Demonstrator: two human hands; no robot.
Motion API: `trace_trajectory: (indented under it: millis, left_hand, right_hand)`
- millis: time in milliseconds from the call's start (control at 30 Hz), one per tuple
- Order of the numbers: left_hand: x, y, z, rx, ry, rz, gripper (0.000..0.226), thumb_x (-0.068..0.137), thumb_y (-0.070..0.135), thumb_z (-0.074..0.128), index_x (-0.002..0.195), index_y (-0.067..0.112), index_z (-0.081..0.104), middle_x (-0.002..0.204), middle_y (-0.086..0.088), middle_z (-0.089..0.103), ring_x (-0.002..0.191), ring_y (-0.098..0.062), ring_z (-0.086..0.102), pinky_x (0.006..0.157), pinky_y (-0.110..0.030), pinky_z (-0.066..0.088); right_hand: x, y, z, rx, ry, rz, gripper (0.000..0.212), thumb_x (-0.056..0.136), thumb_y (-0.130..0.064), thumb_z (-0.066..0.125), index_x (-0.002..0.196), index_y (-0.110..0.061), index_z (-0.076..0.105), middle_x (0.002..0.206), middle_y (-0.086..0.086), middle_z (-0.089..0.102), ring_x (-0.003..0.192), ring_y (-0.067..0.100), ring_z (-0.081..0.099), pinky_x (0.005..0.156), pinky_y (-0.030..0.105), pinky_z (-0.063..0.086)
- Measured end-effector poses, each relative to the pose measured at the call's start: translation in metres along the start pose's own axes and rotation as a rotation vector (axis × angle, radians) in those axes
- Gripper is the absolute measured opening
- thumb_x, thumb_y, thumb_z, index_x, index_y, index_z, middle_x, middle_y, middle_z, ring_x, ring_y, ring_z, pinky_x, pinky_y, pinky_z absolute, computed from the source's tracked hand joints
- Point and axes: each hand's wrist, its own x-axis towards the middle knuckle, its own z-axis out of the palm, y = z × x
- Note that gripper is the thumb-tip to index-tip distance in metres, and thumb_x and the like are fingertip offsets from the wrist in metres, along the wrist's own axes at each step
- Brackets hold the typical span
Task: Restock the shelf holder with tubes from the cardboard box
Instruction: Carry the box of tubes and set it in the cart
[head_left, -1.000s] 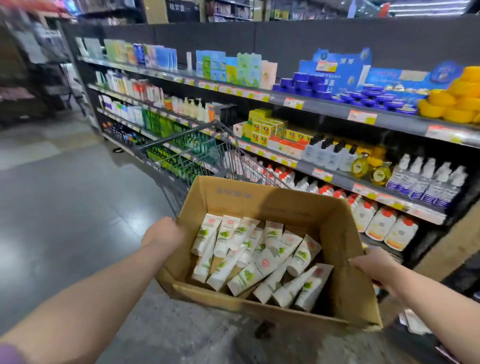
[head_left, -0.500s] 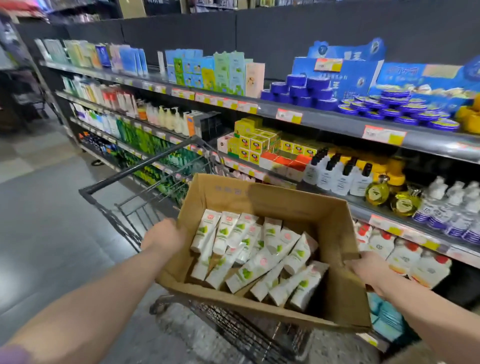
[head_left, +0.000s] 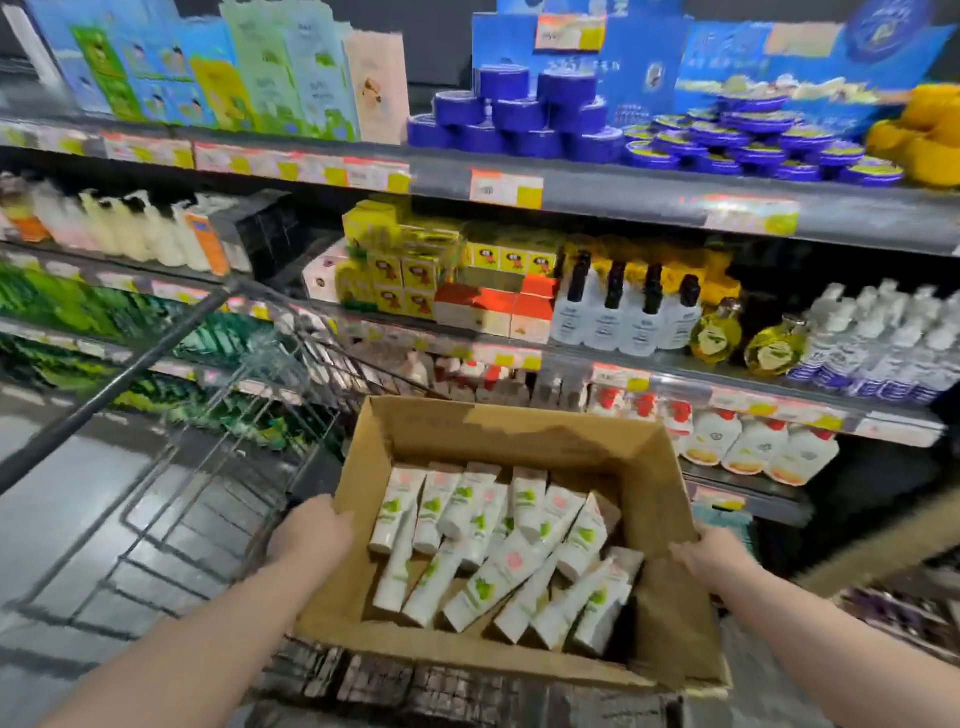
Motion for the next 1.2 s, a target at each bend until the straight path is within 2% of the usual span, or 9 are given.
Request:
trace_trajectory:
  millis: [133, 233, 333, 467, 633, 767, 1000, 1100, 1200]
  left_hand:
    - [0.052, -0.009, 0.012, 0.041, -0.075, 0.056, 0.034, 0.095, 0.039, 0.038, 0.11, 0.014, 0.056, 0.104, -0.009, 0.061, 0.091, -0.029, 0.06, 0.077, -0.035, 0.052]
    - [0.08, -0.015, 0.025, 0.023, -0.112, 0.079, 0.031, 0.096, 0.036, 0.039, 0.102, 0.012, 0.058, 0.098, -0.01, 0.061, 0.086, -0.029, 0.06, 0.072, -0.036, 0.05]
    - [0.102, -0.026, 0.045, -0.013, -0.158, 0.092, 0.027, 0.094, 0.036, 0.042, 0.095, 0.015, 0.058, 0.099, -0.009, 0.064, 0.084, -0.029, 0.059, 0.072, -0.033, 0.05]
    - [0.117, -0.039, 0.076, -0.005, -0.263, 0.095, 0.027, 0.095, 0.031, 0.04, 0.104, 0.014, 0.059, 0.102, -0.009, 0.063, 0.087, -0.029, 0.059, 0.068, -0.031, 0.047]
    - [0.127, -0.056, 0.121, -0.025, -0.373, 0.048, 0.018, 0.097, 0.028, 0.042, 0.098, 0.016, 0.056, 0.106, -0.01, 0.063, 0.081, -0.025, 0.052, 0.063, -0.03, 0.042]
    - [0.142, -0.058, 0.158, 0.004, -0.427, 0.042, 0.028, 0.097, 0.028, 0.041, 0.113, 0.011, 0.057, 0.115, -0.014, 0.06, 0.097, -0.03, 0.056, 0.072, -0.031, 0.044]
    - [0.171, -0.067, 0.216, -0.054, -0.455, -0.013, 0.03, 0.096, 0.029, 0.043, 0.113, 0.011, 0.06, 0.11, -0.017, 0.064, 0.096, -0.035, 0.06, 0.081, -0.039, 0.051]
    - [0.176, -0.067, 0.233, -0.015, -0.432, 0.0, 0.028, 0.096, 0.023, 0.044, 0.111, 0.007, 0.061, 0.11, -0.019, 0.064, 0.089, -0.033, 0.056, 0.071, -0.033, 0.042]
    - [0.178, -0.071, 0.244, -0.006, -0.415, 0.006, 0.029, 0.096, 0.022, 0.043, 0.116, 0.008, 0.059, 0.115, -0.02, 0.062, 0.092, -0.034, 0.054, 0.071, -0.032, 0.036]
  right_hand:
    - [0.009, -0.01, 0.04, 0.02, 0.033, 0.139, 0.035, 0.088, -0.026, 0.06, 0.115, -0.003, 0.062, 0.112, 0.017, 0.067, 0.1, 0.032, 0.063, 0.086, 0.036, 0.052]
    - [0.006, -0.017, 0.067, 0.059, 0.045, 0.217, 0.035, 0.089, -0.024, 0.059, 0.116, -0.003, 0.062, 0.116, 0.02, 0.065, 0.106, 0.035, 0.061, 0.088, 0.036, 0.049]
    - [0.01, -0.017, 0.089, 0.103, 0.03, 0.272, 0.035, 0.088, -0.023, 0.059, 0.117, -0.005, 0.061, 0.113, 0.018, 0.064, 0.099, 0.032, 0.06, 0.082, 0.034, 0.048]
    - [0.025, -0.013, 0.116, 0.109, 0.009, 0.332, 0.037, 0.087, -0.022, 0.06, 0.121, -0.006, 0.058, 0.112, 0.017, 0.065, 0.1, 0.033, 0.062, 0.085, 0.038, 0.052]
    - [0.043, 0.003, 0.156, 0.051, -0.034, 0.396, 0.04, 0.09, -0.024, 0.058, 0.124, -0.004, 0.055, 0.114, 0.019, 0.063, 0.106, 0.035, 0.06, 0.091, 0.043, 0.05]
    - [0.064, 0.024, 0.189, 0.03, -0.041, 0.455, 0.042, 0.091, -0.028, 0.057, 0.126, -0.005, 0.054, 0.11, 0.017, 0.062, 0.104, 0.034, 0.06, 0.088, 0.042, 0.052]
    - [0.107, 0.048, 0.234, 0.034, -0.049, 0.466, 0.04, 0.093, -0.03, 0.054, 0.124, -0.006, 0.054, 0.113, 0.018, 0.063, 0.103, 0.035, 0.06, 0.087, 0.041, 0.052]
    - [0.116, 0.052, 0.247, 0.036, -0.026, 0.459, 0.035, 0.094, -0.026, 0.052, 0.123, -0.007, 0.055, 0.107, 0.016, 0.063, 0.096, 0.033, 0.06, 0.08, 0.036, 0.051]
    - [0.117, 0.053, 0.255, -0.019, 0.01, 0.425, 0.032, 0.093, -0.023, 0.052, 0.12, -0.006, 0.055, 0.107, 0.018, 0.064, 0.098, 0.035, 0.06, 0.079, 0.038, 0.05]
